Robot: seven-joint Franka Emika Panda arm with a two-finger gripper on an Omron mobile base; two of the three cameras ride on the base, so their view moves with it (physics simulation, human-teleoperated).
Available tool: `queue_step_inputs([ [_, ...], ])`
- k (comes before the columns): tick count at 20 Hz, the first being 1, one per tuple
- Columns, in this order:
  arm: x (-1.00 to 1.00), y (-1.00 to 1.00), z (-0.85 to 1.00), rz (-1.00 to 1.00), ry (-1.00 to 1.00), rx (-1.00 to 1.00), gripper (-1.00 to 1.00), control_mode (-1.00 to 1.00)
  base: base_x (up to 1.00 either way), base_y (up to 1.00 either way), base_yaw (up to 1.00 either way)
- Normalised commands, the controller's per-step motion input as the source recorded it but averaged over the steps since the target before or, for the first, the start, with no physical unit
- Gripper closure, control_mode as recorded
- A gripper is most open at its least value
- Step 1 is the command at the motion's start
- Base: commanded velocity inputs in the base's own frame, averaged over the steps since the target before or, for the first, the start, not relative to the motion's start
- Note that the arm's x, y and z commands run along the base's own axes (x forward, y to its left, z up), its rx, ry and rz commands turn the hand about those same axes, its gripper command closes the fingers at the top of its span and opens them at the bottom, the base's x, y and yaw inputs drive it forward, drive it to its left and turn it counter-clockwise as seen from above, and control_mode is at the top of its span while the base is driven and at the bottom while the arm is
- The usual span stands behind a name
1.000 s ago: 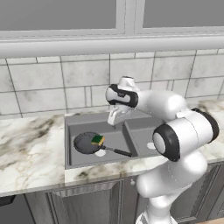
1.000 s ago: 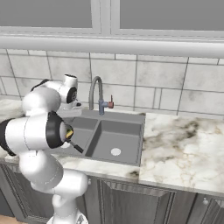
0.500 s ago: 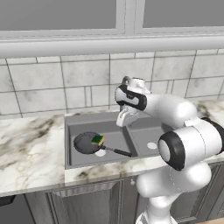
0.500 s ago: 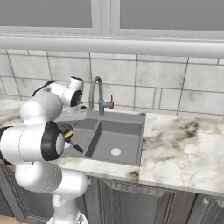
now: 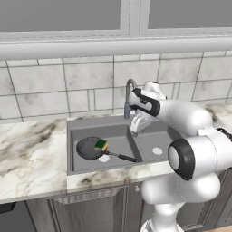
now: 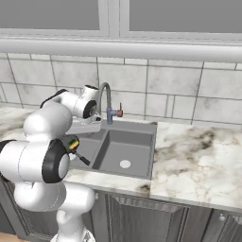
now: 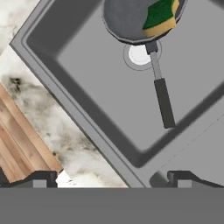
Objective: Pick the pan and sponge and place them into the sink. Then turn on the water.
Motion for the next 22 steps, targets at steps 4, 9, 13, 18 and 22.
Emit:
queue_step_inputs([
  [4,0.0,-0.42,0.0,0.0,0.0,0.0,-1.0,-1.0,0.0,0.0,0.0],
  [9,0.0,-0.44,0.0,-0.02,0.0,0.0,-1.0,-1.0,0.0,0.0,0.0],
  [13,0.07,-0.41,0.0,-0.04,0.0,0.0,-1.0,-1.0,0.0,0.0,0.0],
  [18,0.17,-0.34,0.0,-0.05,0.0,0.0,-1.0,-1.0,0.0,0.0,0.0],
  [22,0.23,-0.32,0.08,-0.03,0.0,0.0,-1.0,-1.0,0.0,0.0,0.0],
])
